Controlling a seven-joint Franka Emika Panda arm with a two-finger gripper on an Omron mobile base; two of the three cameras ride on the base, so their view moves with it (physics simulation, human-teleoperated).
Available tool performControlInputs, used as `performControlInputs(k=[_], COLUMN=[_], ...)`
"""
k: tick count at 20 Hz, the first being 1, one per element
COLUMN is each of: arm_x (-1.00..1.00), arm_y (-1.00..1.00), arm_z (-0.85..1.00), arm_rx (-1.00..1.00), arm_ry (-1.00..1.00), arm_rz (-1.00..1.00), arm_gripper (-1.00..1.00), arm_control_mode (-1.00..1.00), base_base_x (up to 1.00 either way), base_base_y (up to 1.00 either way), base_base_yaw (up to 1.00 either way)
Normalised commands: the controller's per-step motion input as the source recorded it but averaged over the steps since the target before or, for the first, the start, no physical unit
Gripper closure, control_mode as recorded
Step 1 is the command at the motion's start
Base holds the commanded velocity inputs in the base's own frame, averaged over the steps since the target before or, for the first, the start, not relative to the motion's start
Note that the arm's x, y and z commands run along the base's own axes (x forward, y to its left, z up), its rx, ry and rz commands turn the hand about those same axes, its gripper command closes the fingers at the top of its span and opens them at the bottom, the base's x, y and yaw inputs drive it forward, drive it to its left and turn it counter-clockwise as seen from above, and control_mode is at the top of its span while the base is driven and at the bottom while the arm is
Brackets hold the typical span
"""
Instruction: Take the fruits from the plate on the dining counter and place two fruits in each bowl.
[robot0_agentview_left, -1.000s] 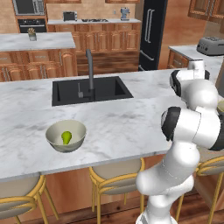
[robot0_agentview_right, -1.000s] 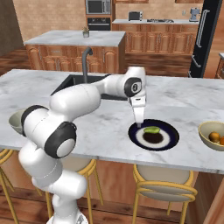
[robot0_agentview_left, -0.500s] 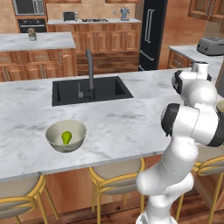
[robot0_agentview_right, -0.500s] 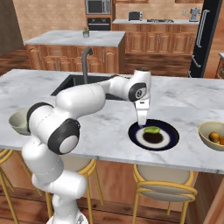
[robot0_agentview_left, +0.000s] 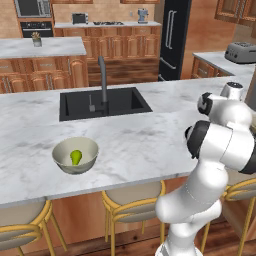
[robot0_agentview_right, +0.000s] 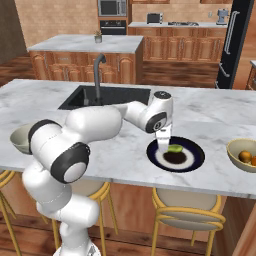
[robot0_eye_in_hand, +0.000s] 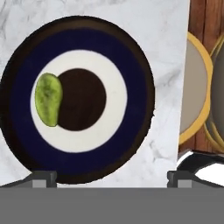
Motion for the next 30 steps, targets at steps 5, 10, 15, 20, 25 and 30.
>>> performControlInputs(k=[5,10,15,20,25,30], arm_x=[0.35,0.23,0.2,0.27,0.38,0.3], arm_y=[-0.32,-0.2,-0.09,-0.02,-0.1,-0.08], arm_z=[0.0,-0.04,-0.14,-0.21,-0.2,-0.24], arm_rx=[0.0,0.08,0.08,0.06,0.08,0.11], arm_ry=[0.23,0.01,-0.07,-0.05,0.0,0.05], arm_rz=[0.0,0.08,0.09,0.05,0.03,0.04], arm_gripper=[-1.0,-1.0,-1.0,-1.0,-1.0,-1.0], arm_control_mode=[-1.0,-1.0,-1.0,-1.0,-1.0,-1.0], base_base_x=[0.0,0.0,0.0,0.0,0.0,0.0], base_base_y=[0.0,0.0,0.0,0.0,0.0,0.0], base_base_yaw=[0.0,0.0,0.0,0.0,0.0,0.0])
